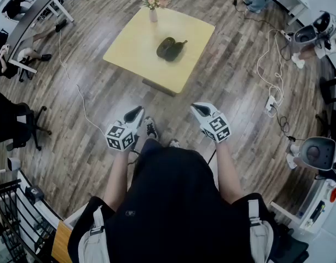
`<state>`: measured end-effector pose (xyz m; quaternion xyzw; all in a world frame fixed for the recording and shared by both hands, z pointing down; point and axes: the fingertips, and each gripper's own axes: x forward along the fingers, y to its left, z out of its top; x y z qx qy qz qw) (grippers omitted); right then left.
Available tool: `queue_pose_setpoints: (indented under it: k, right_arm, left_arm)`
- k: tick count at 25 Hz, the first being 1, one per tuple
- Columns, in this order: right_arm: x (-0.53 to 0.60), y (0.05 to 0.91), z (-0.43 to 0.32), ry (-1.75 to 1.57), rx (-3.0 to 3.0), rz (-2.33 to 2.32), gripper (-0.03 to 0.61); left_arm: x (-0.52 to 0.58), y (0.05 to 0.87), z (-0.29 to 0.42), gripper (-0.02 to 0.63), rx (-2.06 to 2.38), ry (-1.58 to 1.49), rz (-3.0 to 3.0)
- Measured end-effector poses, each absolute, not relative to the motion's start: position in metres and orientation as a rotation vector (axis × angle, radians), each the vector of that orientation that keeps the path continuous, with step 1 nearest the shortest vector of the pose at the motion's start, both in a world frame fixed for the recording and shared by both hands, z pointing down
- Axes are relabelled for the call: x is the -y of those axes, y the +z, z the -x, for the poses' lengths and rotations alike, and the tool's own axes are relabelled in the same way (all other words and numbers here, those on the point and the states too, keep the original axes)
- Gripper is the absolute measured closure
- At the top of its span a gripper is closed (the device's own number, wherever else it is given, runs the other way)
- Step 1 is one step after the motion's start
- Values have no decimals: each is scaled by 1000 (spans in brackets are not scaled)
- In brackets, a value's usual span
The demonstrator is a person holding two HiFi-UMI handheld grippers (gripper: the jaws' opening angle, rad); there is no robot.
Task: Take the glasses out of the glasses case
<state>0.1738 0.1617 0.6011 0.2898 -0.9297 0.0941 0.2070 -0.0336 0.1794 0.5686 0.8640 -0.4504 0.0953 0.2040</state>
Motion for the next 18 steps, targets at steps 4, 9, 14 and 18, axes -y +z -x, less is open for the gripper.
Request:
queue_pose_setpoints:
  k: [4, 9, 14, 18]
  right_arm:
    - [-155, 598, -169, 257, 2587, -808, 575]
    - [-147, 599, -164, 263, 2579, -820, 575]
    - [-140, 603, -156, 278, 2567, -820, 574]
    - [-133, 605, -151, 294, 2567, -830, 574]
  left_arm:
    - [-172, 566, 36, 555, 1251, 261, -2418]
    - [-162, 568, 44, 555, 1243, 263, -2415]
    - [-154, 572, 54, 555, 1235, 264, -2404]
    - [-145, 573, 59, 555, 1230, 260, -2398]
